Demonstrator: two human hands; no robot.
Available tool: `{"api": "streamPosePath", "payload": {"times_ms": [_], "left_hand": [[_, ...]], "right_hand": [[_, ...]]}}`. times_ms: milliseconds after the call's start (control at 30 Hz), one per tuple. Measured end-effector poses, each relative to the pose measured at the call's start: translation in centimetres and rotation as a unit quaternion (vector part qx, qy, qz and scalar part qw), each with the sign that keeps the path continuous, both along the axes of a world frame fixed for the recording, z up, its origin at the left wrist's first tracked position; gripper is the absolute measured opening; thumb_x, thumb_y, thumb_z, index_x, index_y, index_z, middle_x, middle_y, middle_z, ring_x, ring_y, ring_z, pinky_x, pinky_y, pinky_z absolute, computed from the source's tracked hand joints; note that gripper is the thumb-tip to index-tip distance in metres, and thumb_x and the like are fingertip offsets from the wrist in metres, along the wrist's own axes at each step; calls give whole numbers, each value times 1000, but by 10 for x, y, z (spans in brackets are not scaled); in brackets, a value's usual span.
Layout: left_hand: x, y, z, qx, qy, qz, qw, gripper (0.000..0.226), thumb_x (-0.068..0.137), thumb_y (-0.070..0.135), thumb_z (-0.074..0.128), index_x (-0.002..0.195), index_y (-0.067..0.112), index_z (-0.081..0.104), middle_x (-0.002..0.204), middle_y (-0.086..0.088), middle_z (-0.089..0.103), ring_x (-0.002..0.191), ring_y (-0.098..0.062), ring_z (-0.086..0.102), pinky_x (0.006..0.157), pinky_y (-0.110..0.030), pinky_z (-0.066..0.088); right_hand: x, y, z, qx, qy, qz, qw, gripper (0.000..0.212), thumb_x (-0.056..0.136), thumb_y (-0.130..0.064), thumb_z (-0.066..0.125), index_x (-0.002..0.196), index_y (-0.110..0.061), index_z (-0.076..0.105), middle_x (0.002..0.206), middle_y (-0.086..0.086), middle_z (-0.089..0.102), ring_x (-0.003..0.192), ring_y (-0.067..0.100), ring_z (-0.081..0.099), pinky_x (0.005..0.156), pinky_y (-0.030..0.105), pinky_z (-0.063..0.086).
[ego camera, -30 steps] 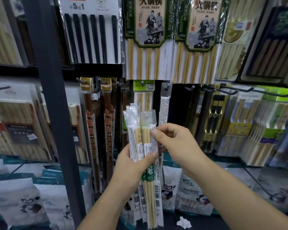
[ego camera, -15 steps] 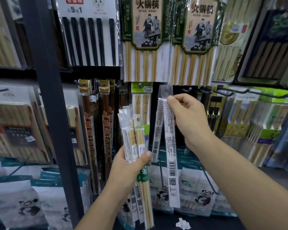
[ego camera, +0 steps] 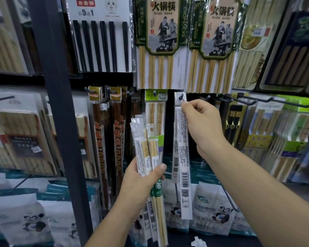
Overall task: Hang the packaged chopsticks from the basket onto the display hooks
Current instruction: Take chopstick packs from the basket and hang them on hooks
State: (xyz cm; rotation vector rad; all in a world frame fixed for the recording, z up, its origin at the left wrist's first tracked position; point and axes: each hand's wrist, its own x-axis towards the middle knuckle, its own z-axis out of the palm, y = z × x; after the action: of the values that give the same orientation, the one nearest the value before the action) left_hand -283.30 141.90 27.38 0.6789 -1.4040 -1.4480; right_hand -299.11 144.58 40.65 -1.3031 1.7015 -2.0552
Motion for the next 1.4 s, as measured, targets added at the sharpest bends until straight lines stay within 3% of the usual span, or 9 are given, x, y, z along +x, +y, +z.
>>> {"api": "streamPosePath", "payload": {"times_ms": [200, 367, 667, 800, 900, 967, 1133, 1267, 1400], "left_hand": [[1, 3, 4, -4, 3, -4, 1000, 34, 72, 35, 86, 101, 44, 72, 105, 3, 79, 97, -17, 76, 89, -39, 59], [1, 5, 7, -11, 21, -16, 1000, 44, 61, 43, 90, 102, 39, 73, 106, -1, 79, 100, -21, 75, 93, -44, 59], [1, 7, 10, -30, 35, -63, 997, 44, 63, 33, 96, 100, 31, 73, 104, -9, 78, 98, -25, 75, 81, -30, 61], [0, 9, 9, -39, 39, -60, 997, 58, 58, 59, 92, 107, 36, 71, 109, 1, 79, 102, -16, 75, 83, -23, 59], [0, 10, 9, -61, 35, -20, 997, 34, 76, 65, 75, 106, 51, 68, 112, 16, 77, 103, -1, 72, 78, -11, 54], [0, 7, 7, -52, 32, -12, 998, 23, 85, 54, 69, 108, 50, 68, 110, 15, 77, 102, -2, 72, 79, -16, 56], [1, 7, 3, -30, 36, -29, 998, 24, 85, 52, 67, 104, 37, 70, 73, -6, 65, 59, -22, 60, 58, -29, 54], [0, 6, 2, -9, 37, -37, 999, 23, 79, 54, 70, 99, 41, 71, 71, -3, 65, 59, -21, 63, 61, -36, 60], [0, 6, 1, -6, 44, -35, 998, 20, 79, 49, 71, 96, 38, 72, 72, -5, 65, 62, -24, 65, 63, -38, 61]], "right_hand": [[-5, -3, -13, 33, 39, -38, 998, 31, 99, -43, 61, 83, -17, 70, 69, -8, 61, 63, 3, 55, 65, 21, 45], [2, 11, -26, 20, 54, -75, 996, 24, 95, -44, 66, 85, -23, 62, 74, -11, 59, 64, -7, 54, 59, 12, 41], [30, 28, -46, 106, 38, 124, 986, 8, 93, -33, 72, 95, -25, 72, 84, 6, 74, 81, 22, 71, 75, 32, 62], [28, 27, -45, 103, 25, 131, 986, 12, 95, -29, 69, 85, -25, 74, 81, 5, 72, 72, 10, 66, 68, 25, 58], [24, 27, -39, 69, 19, 121, 990, 17, 98, -28, 66, 81, -25, 71, 86, 19, 66, 69, 14, 57, 63, 30, 50], [20, 27, -29, 34, 9, 101, 994, 18, 98, -28, 65, 81, -25, 71, 81, 18, 64, 69, 15, 55, 63, 29, 46], [9, 22, 0, -14, -1, 45, 999, 22, 99, -29, 64, 81, -17, 70, 71, 6, 59, 66, 16, 52, 63, 31, 44], [6, 16, 6, -7, -7, 25, 1000, 22, 99, -28, 64, 85, -12, 71, 70, 3, 58, 64, 10, 51, 58, 21, 44], [5, 11, 8, 4, -25, 28, 999, 24, 100, -26, 63, 88, -6, 71, 74, 8, 58, 66, 14, 51, 62, 25, 44]]}}
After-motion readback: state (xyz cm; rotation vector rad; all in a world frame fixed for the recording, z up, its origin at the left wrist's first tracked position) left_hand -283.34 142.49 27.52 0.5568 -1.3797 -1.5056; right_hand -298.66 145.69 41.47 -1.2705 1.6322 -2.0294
